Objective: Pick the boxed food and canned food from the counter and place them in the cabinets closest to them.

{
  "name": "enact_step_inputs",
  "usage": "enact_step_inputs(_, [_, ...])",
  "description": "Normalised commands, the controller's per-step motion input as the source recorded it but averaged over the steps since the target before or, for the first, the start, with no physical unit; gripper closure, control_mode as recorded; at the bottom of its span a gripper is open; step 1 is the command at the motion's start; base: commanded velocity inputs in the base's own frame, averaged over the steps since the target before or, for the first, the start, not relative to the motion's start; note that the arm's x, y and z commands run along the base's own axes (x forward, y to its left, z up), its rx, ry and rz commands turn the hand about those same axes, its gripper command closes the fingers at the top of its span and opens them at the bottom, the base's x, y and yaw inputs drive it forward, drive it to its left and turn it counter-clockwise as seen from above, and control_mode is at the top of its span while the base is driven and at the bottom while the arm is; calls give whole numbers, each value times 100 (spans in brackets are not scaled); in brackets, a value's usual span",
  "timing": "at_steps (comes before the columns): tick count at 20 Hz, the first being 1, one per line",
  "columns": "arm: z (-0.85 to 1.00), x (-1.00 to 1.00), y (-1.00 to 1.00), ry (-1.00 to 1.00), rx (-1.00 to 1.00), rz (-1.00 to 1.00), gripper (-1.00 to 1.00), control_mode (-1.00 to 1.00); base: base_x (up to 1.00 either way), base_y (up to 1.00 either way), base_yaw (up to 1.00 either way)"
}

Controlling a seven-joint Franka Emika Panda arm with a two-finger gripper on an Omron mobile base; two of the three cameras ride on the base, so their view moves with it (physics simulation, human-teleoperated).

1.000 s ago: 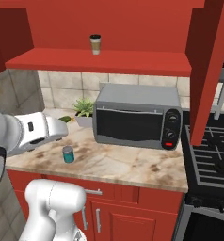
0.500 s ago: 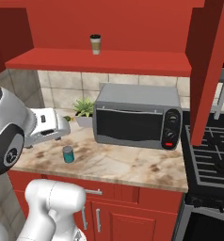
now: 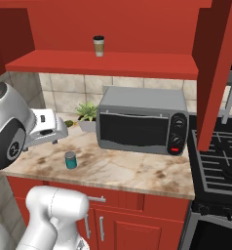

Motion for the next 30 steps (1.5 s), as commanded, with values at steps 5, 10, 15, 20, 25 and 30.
enact_step_inputs(5, [-5,0,17,0,1,0,-100,-100,0,0,0])
enact_step_inputs(10, [-20,0,17,0,2,0,-100,-100,0,0,0])
enact_step_inputs(15, [-27,10,21,0,2,0,-100,-100,0,0,0])
enact_step_inputs(20, [-26,22,22,3,2,0,-100,-100,0,0,0])
enact_step_inputs(25, [-23,33,16,4,0,0,-100,-100,0,0,0])
enact_step_inputs(30, [-23,46,6,4,0,0,-100,-100,0,0,0])
